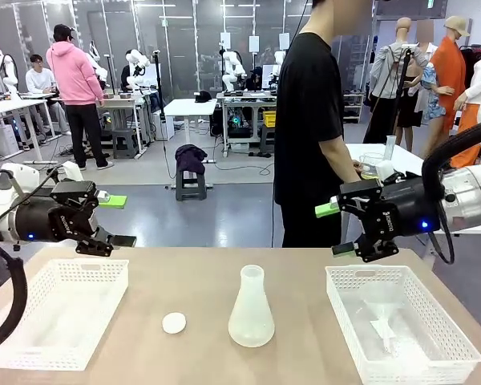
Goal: Prepare the solutions needed for the experiment.
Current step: Pick up the Plastic Funnel and insert it into the Big flask.
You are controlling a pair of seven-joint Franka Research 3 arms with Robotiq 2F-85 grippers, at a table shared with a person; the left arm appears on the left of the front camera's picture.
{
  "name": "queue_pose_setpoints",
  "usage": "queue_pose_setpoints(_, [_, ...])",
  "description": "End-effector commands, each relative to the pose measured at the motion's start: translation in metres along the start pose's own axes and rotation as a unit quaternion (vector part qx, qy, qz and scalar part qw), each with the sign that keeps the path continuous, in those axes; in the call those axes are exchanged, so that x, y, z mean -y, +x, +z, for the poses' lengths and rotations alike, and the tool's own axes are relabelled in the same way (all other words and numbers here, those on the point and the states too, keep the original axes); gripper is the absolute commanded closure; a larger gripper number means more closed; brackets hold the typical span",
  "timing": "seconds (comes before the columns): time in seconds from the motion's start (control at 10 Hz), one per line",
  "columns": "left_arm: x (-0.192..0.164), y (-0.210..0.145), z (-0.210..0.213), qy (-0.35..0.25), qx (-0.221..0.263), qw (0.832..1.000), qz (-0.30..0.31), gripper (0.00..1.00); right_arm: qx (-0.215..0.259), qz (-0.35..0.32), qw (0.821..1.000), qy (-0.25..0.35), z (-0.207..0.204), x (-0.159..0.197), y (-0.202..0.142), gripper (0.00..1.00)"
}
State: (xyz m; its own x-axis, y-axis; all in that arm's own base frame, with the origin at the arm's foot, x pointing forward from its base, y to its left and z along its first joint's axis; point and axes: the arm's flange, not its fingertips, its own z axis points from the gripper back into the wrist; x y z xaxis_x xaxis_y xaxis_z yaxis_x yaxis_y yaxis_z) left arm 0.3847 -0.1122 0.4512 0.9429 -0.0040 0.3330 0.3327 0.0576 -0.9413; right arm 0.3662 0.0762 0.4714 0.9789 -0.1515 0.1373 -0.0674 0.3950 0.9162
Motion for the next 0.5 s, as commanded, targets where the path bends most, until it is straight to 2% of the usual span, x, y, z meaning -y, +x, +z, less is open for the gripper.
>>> queue_pose_setpoints(0.0, [0.0066,0.0068,-0.0048,-0.005,-0.004,1.0,0.012,0.0,0.003,0.012,1.0,0.018,-0.0082,0.0069,-0.0041,0.0])
queue_pose_setpoints(0.2, [0.0063,0.0096,-0.0063,-0.021,-0.017,0.999,0.032,0.0,0.007,0.011,1.0,0.028,-0.011,0.0101,-0.0046,0.0])
queue_pose_setpoints(0.3, [0.0041,0.0063,-0.0055,-0.003,-0.01,1.0,-0.002,0.0,0.004,-0.006,1.0,0.013,-0.0031,0.0028,0.0018,0.0])
queue_pose_setpoints(0.4, [0.0038,0.0009,-0.0062,-0.004,-0.012,1.0,0.016,0.0,0.004,-0.006,1.0,0.013,-0.0031,0.0028,0.0018,0.0])
